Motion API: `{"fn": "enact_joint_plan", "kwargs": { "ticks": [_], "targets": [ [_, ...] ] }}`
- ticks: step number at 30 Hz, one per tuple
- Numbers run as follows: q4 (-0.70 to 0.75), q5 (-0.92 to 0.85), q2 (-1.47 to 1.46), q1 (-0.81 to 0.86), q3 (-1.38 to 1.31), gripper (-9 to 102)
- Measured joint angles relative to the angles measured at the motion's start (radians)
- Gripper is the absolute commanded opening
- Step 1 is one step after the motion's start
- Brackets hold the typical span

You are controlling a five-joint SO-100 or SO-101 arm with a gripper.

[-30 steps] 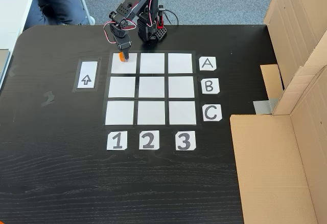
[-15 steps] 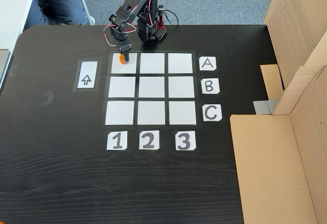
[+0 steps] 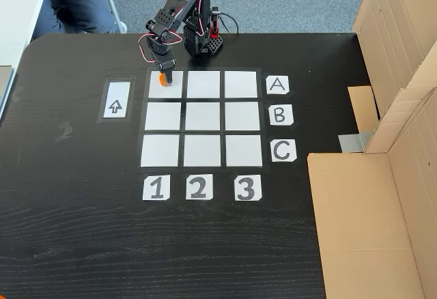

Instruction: Pick up the round, orange token and place it in the grid on square A1.

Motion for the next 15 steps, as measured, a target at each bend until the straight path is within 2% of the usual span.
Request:
{"fn": "enact_joint_plan", "kwargs": {
  "ticks": [3, 6, 15],
  "targets": [
    [-0.002, 0.000, 0.000, 0.000, -0.002, 23],
    [-0.006, 0.000, 0.000, 0.000, -0.002, 29],
    [-0.006, 0.000, 0.000, 0.000, -0.002, 34]
  ]
}}
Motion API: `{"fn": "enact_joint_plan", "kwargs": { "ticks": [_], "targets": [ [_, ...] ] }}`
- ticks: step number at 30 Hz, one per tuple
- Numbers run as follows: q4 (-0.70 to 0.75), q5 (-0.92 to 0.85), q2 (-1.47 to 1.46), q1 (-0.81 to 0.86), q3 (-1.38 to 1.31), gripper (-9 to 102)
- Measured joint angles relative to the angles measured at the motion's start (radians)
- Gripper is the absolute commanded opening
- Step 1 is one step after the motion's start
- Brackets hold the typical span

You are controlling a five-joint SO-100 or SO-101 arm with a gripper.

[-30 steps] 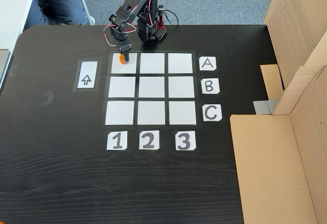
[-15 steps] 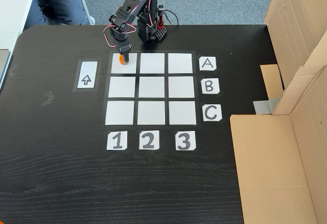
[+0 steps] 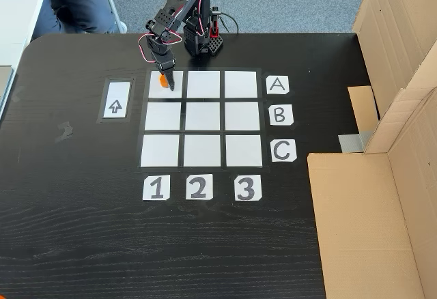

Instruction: Pick up the round, orange token and place it in the grid on square A1.

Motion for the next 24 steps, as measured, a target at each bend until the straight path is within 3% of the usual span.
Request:
{"fn": "enact_joint_plan", "kwargs": {
  "ticks": [7, 17, 24],
  "targets": [
    [0.008, -0.052, -0.003, 0.046, -0.086, 43],
    [0.003, -0.103, 0.032, 0.218, -0.339, 43],
    [-0.071, -0.117, 0.235, 0.407, -0.416, 43]
  ]
}}
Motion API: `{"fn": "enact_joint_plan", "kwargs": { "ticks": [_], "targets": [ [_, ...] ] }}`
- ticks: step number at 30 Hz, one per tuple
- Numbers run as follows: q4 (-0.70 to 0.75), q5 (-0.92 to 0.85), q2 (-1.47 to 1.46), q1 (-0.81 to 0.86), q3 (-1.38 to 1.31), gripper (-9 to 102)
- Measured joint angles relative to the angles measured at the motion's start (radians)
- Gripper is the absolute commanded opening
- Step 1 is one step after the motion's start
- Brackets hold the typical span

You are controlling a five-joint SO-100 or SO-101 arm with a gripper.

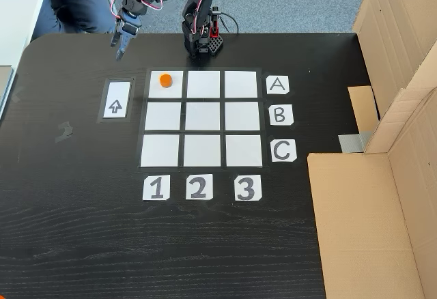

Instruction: Pick up the round, orange token and place it in the grid on square A1.

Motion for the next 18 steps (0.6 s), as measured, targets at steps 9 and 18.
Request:
{"fn": "enact_joint_plan", "kwargs": {
  "ticks": [9, 18],
  "targets": [
    [-0.008, 0.000, 0.298, 0.192, 0.057, 42],
    [-0.008, -0.003, 0.672, 0.390, 0.307, 41]
  ]
}}
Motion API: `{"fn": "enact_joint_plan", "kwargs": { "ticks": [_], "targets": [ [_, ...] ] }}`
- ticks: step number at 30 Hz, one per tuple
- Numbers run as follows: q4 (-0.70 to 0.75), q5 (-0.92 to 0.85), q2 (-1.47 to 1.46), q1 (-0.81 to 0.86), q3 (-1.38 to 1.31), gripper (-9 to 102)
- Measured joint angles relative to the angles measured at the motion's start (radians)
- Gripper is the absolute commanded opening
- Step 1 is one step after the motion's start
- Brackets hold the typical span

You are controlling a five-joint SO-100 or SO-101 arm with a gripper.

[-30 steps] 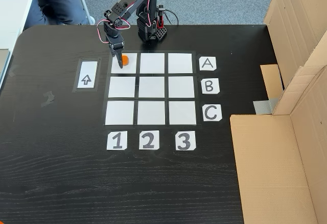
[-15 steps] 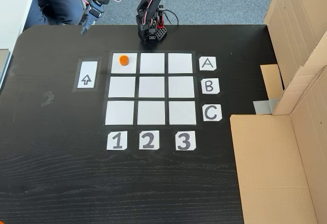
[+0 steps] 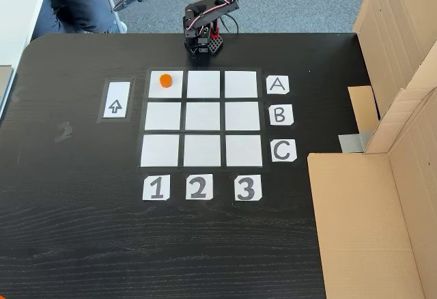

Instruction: Pick up the round, orange token and place it in the grid on square A1.

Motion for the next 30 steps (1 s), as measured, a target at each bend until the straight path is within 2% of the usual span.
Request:
{"fn": "enact_joint_plan", "kwargs": {
  "ticks": [7, 11, 16, 24, 30],
  "targets": [
    [0.020, 0.000, 0.189, 0.092, 0.198, 39],
    [0.020, 0.000, 0.245, 0.123, 0.301, 31],
    [0.020, 0.000, 0.316, 0.143, 0.446, 26],
    [0.023, -0.015, 0.431, 0.198, 0.641, 23],
    [0.023, -0.107, 0.495, 0.262, 0.798, 23]
  ]
}}
